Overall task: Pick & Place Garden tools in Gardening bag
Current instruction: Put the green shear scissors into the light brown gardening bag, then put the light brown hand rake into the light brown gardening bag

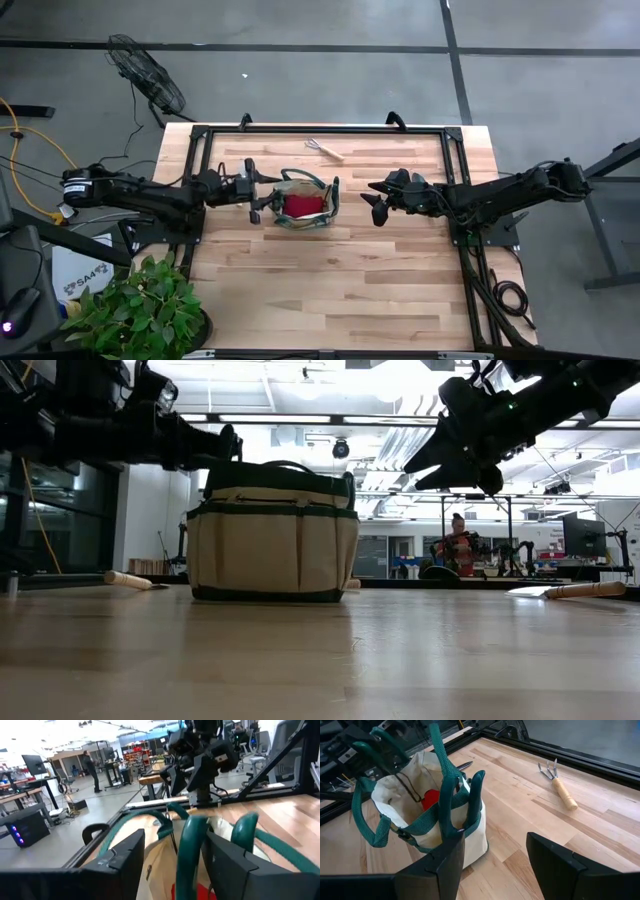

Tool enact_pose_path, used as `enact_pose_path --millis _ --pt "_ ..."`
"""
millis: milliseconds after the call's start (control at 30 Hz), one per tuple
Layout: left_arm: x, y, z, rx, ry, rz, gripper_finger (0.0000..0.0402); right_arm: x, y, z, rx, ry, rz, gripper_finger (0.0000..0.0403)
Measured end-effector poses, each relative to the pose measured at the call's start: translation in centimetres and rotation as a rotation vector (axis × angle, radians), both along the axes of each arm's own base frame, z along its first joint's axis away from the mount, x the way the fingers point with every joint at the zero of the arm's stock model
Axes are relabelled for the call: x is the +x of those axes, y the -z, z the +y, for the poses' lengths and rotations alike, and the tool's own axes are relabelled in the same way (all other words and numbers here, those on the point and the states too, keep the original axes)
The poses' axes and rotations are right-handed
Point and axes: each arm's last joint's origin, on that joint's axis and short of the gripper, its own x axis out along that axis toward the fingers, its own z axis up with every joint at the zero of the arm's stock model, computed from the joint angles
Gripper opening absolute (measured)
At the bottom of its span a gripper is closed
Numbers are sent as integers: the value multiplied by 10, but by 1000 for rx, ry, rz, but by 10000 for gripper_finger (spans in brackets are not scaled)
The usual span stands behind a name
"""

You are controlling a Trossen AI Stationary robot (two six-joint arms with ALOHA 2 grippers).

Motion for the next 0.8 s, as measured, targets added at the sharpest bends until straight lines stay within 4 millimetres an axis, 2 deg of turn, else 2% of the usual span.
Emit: enact_pose_path --millis 433,800 --pt "-15 -24 -2 -22 -17 -158 191 0 1 0 0 0 6 205" --pt "-15 -22 -3 -168 37 -139 191 0 1 0 0 0 6 205"
